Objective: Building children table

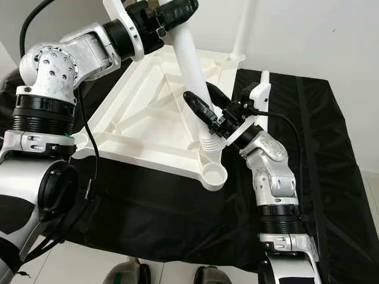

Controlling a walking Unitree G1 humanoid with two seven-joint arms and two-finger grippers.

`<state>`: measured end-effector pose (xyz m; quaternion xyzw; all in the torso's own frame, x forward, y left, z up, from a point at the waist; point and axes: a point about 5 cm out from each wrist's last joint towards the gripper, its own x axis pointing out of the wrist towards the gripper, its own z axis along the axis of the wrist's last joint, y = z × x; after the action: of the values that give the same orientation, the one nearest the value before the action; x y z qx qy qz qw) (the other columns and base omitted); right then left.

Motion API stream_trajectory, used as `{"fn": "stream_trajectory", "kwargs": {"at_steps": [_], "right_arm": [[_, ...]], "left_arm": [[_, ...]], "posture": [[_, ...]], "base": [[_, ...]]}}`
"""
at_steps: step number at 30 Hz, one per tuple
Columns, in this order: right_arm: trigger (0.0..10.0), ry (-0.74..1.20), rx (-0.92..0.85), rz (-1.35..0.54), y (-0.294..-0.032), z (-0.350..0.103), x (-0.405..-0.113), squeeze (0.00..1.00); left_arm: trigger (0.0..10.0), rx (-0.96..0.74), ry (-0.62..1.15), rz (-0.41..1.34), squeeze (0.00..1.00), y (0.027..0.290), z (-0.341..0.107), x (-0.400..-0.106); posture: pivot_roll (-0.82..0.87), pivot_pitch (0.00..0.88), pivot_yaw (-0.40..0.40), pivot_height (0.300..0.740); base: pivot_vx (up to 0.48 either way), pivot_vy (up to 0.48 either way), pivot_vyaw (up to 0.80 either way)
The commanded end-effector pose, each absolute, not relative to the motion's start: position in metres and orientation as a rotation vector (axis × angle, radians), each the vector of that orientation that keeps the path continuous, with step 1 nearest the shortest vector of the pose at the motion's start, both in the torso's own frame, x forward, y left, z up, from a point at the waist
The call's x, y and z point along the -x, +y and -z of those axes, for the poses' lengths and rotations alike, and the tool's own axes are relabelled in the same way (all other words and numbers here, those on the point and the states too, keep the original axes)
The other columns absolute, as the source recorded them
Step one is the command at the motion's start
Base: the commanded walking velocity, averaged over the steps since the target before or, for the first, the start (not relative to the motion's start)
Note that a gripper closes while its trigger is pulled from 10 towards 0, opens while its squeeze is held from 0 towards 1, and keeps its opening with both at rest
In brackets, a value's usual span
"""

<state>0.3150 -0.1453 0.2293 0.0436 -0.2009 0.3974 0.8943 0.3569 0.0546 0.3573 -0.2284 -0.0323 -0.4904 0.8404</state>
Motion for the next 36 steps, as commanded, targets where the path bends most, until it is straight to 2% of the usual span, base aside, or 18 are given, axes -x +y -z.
{"fn": "stream_trajectory", "kwargs": {"at_steps": [1, 7, 11, 13, 14, 16, 17, 22, 36], "right_arm": [[10.0, -0.383, -0.118, -0.824, -0.147, -0.226, -0.318, 1.00], [10.0, -0.332, -0.086, -0.822, -0.146, -0.225, -0.323, 1.00], [10.0, -0.263, 0.020, -0.772, -0.149, -0.223, -0.328, 1.00], [10.0, -0.149, 0.111, -0.775, -0.150, -0.219, -0.331, 1.00], [10.0, -0.110, 0.158, -0.810, -0.149, -0.218, -0.330, 0.00], [10.0, -0.110, 0.158, -0.810, -0.149, -0.218, -0.330, 0.00], [10.0, -0.022, 0.183, -0.870, -0.148, -0.214, -0.327, 0.00], [10.0, 0.046, 0.178, -0.899, -0.147, -0.216, -0.327, 0.00], [10.0, 0.103, 0.158, -0.945, -0.144, -0.237, -0.328, 0.00]], "left_arm": [[10.0, 0.473, -0.106, 1.193, 0.00, 0.046, -0.367, -0.348], [10.0, 0.450, -0.105, 1.193, 0.00, 0.043, -0.368, -0.346], [10.0, 0.413, -0.106, 1.204, 0.00, 0.038, -0.367, -0.344], [10.0, 0.374, -0.106, 1.221, 0.00, 0.033, -0.365, -0.340], [10.0, 0.349, -0.104, 1.225, 0.00, 0.030, -0.364, -0.338], [10.0, 0.349, -0.104, 1.225, 0.00, 0.030, -0.364, -0.338], [10.0, 0.304, -0.104, 1.237, 0.00, 0.025, -0.362, -0.335], [10.0, 0.241, -0.123, 1.258, 0.00, 0.018, -0.360, -0.328], [10.0, 0.123, -0.157, 1.318, 0.00, 0.005, -0.355, -0.310]], "posture": [[0.02, 0.033, 0.014, 0.740], [0.02, 0.039, 0.002, 0.740], [0.03, 0.038, -0.002, 0.740], [0.02, 0.039, -0.009, 0.740], [0.02, 0.040, -0.012, 0.740], [0.02, 0.040, -0.012, 0.740], [0.01, 0.043, -0.014, 0.740], [0.01, 0.049, -0.019, 0.740], [-0.01, 0.055, -0.022, 0.740]], "base": [[0.000, 0.000, 0.00], [0.000, 0.000, 0.00], [0.000, 0.000, 0.00], [0.000, 0.000, 0.00], [0.000, 0.000, 0.00], [0.000, 0.000, 0.00], [0.000, 0.000, 0.00], [0.000, 0.000, 0.00], [0.000, 0.000, 0.00]]}}
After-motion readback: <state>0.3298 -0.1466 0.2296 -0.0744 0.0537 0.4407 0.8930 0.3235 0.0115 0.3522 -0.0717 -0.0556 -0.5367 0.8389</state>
